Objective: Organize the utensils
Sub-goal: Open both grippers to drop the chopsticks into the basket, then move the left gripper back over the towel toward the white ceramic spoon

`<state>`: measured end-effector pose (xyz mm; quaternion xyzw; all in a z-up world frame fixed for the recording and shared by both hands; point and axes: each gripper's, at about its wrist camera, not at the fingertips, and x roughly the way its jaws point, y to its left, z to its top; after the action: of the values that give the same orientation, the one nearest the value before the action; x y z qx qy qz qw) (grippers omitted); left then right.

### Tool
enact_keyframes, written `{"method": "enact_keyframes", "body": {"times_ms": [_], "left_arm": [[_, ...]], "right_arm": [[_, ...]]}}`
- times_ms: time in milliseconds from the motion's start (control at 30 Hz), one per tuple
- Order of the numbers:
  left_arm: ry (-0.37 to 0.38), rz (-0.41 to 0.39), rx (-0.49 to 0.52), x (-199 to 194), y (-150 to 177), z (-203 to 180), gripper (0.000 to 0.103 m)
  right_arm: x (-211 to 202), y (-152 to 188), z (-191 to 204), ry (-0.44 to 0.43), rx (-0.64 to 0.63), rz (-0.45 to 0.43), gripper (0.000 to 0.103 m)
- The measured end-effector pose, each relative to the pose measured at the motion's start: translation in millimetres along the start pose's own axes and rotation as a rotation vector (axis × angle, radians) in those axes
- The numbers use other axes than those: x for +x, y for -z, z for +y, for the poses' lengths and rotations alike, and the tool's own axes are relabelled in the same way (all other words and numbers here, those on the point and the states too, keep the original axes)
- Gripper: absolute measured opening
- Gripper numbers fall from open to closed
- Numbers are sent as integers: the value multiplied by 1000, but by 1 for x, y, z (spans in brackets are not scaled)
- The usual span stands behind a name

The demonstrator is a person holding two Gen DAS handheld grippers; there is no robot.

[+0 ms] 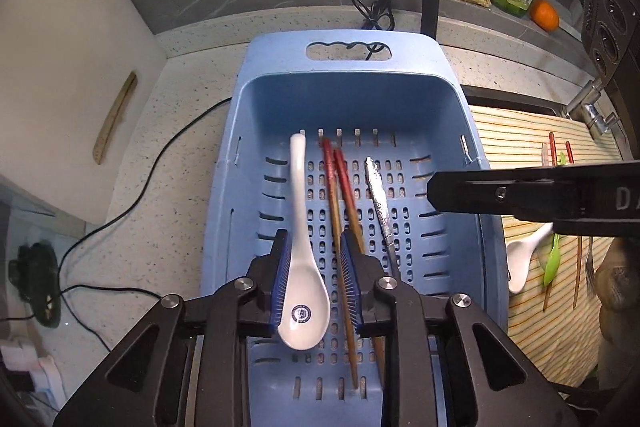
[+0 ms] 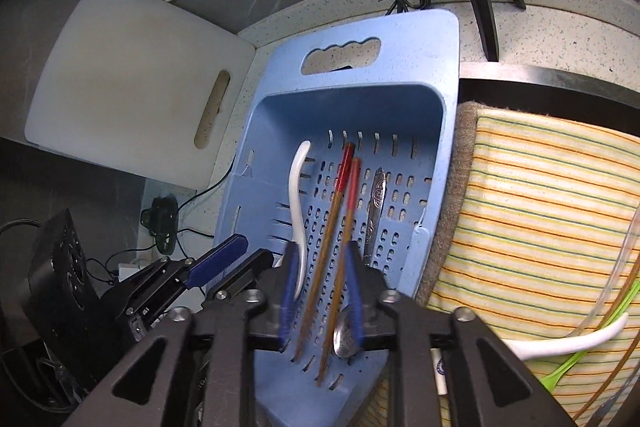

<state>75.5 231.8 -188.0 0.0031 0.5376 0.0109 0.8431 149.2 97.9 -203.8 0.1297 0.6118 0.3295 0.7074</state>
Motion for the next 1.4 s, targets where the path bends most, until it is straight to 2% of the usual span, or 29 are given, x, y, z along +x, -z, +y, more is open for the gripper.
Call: {"method": "enact_keyframes", "body": {"times_ms": [67, 200, 267, 300, 467, 533, 567, 700, 833, 1000, 1133, 1200, 1300, 1400], "left_arm": [[-14, -10, 3, -3, 0, -1, 32], [-61, -16, 40, -9, 4, -9, 35], [-91, -26, 64, -14, 7, -13, 52], [-103, -31, 79, -17, 9, -16, 55], [-126, -43, 112, -31, 18, -25, 56], [-126, -56, 113, -38, 22, -30, 56], [-123, -61, 113, -42, 24, -34, 56], [-95, -89, 94, -57, 35, -53, 56], [-50, -116, 65, -70, 47, -74, 57], [-11, -124, -21, -79, 70, -99, 57], [-20, -123, -112, -86, 95, -112, 57], [-28, -121, -157, -91, 110, -116, 57], [-43, -111, -232, -97, 135, -117, 57], [-56, -97, -289, -100, 155, -116, 57]], "right_arm": [[-6, 1, -1, -5, -7, -10, 33], [-20, 5, -1, -17, -38, -32, 38], [-31, 9, -2, -15, -65, -51, 39], [-37, 10, -3, -11, -82, -62, 40], [-74, 20, -14, 33, -180, -131, 42], [-90, 24, -25, 33, -194, -158, 45], [-96, 25, -31, 35, -195, -168, 51], [-120, 30, -55, 53, -210, -198, 53], [-136, 34, -67, 84, -285, -206, 53], [-130, 29, -66, 57, -360, -95, 53], [-97, 23, -63, 58, -400, 37, 53], [-74, 16, -65, 51, -372, 101, 38], [-40, 4, -70, 33, -305, 185, 32], [-13, 0, -66, 40, -294, 239, 31]]}}
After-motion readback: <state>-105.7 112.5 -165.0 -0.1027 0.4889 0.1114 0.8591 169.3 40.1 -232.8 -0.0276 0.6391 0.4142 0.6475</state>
